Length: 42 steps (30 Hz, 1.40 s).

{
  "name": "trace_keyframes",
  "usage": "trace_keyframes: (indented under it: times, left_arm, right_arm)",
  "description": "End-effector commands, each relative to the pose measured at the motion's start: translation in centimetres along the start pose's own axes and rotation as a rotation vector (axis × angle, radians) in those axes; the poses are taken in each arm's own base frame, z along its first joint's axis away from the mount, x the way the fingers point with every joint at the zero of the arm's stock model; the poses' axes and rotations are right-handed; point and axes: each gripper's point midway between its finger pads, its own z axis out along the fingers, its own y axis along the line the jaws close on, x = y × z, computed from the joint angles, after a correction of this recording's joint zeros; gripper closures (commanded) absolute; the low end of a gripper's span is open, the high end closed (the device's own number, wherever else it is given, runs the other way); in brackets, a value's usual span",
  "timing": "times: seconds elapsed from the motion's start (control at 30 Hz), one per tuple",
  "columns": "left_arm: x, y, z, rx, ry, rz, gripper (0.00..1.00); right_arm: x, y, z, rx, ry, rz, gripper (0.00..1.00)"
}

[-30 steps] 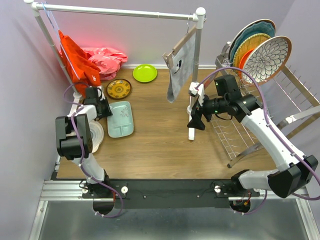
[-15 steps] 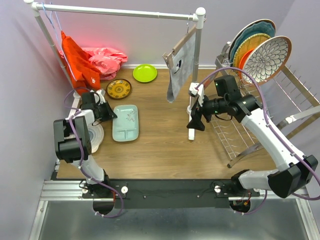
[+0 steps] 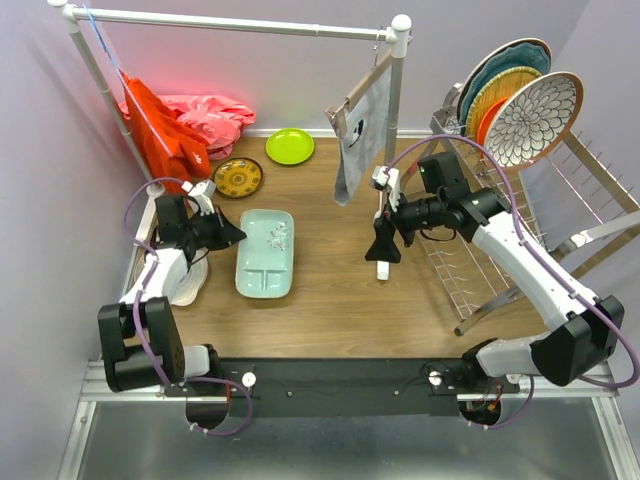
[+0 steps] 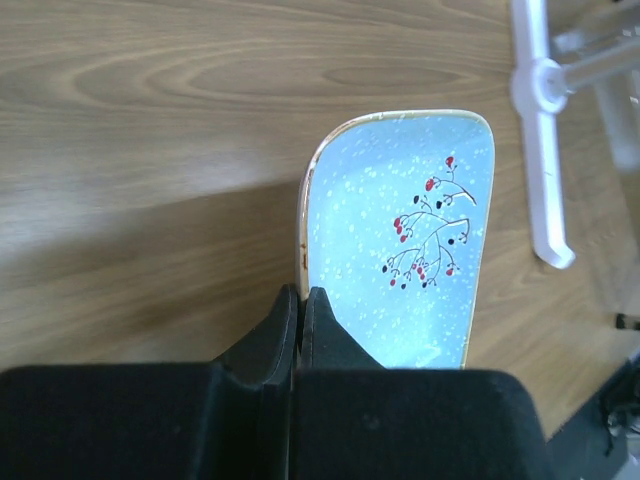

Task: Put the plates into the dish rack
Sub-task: Grab a plate with the left arm, then pass the plate from the left arm to the right

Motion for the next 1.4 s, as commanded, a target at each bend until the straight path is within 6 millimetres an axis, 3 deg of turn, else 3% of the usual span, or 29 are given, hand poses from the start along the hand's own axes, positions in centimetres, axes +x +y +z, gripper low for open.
trace_keyframes:
  times: [0.0,0.17,0.2,0.43,0.63,0.77,1.03,1.2,1.37]
  left_arm:
    - [-1.0,-6.2,-1.4,0.211,-0.041,0.029,1.0]
    - [-1.0,-11.0,-1.6,0.309,-0.034,0.084,1.0]
    - [-1.0,-13.3,-1.4,0.358,-0.031,0.113,1.0]
    - [-0.7,-19.8,-1.3,0.486,-0.011,0.194,1.0]
    - [0.4,-22.5,-0.9,0.547,0.025,0.236,1.0]
    - [1.1,-23.8,-0.8,0.581,0.047,0.256,1.0]
    - [1.5,-25.5,-1.0,0.619,0.053,0.285,1.0]
    - [2.1,-26.6,-1.2,0.649,0.068,0.304,1.0]
    - [2.5,-27.1,-1.3,0.656,0.073,0.319,1.0]
  right_arm:
    - [-1.8,0.3,1.0,-0.023,-0.045,0.048,0.0]
    - [-2.8,-0.3,2.4,-0.009,-0.059,0.14,0.0]
    - [-2.8,-0.3,2.7,-0.008,-0.057,0.155,0.0]
    - [-3.2,-3.4,2.9,0.167,-0.06,0.252,0.0]
    - [-1.8,-5.7,2.7,0.314,-0.047,0.34,0.0]
    - [-1.7,-5.1,3.1,0.28,-0.05,0.363,0.04]
    - [-1.3,-1.4,4.0,0.073,-0.046,0.422,0.26]
    - [-1.1,-0.7,4.0,0.042,-0.045,0.413,0.42]
    - [-1.5,-0.1,3.7,0.008,-0.056,0.376,0.76]
